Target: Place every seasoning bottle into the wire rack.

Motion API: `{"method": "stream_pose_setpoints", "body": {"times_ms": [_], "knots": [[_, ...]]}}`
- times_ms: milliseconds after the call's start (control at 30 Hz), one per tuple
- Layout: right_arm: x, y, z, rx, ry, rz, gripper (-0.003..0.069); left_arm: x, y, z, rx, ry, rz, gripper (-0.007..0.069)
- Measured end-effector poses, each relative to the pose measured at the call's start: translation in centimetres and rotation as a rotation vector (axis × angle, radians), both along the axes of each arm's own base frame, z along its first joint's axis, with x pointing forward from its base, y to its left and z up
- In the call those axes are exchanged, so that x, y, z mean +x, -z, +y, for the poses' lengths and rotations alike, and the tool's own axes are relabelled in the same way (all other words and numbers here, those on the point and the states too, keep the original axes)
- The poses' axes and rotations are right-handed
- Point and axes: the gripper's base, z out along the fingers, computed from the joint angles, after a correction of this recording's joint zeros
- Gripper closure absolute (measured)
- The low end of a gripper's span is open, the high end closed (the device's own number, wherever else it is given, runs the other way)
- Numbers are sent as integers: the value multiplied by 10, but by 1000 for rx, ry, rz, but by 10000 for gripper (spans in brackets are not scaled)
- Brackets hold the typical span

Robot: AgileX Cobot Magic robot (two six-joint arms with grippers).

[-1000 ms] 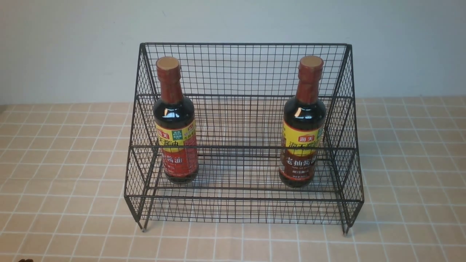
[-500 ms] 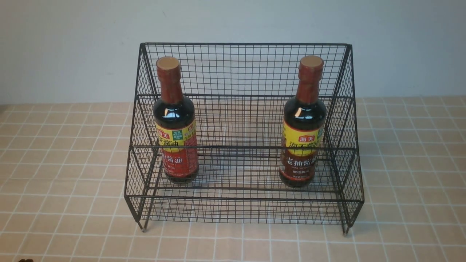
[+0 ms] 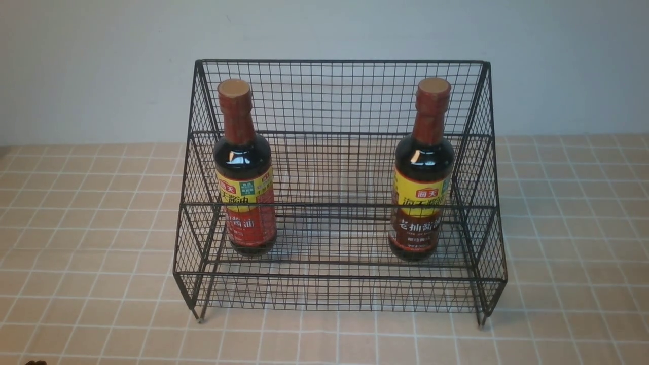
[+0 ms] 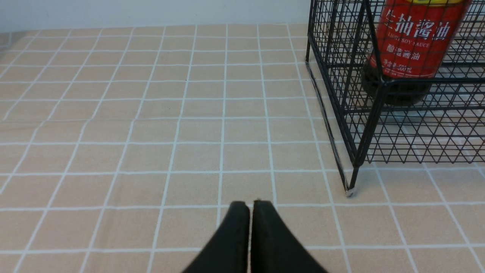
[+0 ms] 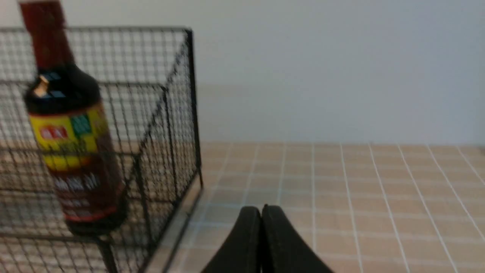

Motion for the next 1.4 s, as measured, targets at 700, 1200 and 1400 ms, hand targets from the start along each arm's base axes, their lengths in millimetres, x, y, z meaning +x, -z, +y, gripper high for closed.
{"method": "stream_pose_setpoints", "body": {"times_ms": [700,1200,1400], "knots": [[0,40,-2,-1,34,89,673,0,0,0,0,0,1,631],[0,40,-2,-1,35,89,673,0,0,0,0,0,1,631],[0,40,-2,-1,35,89,673,0,0,0,0,0,1,631]]}}
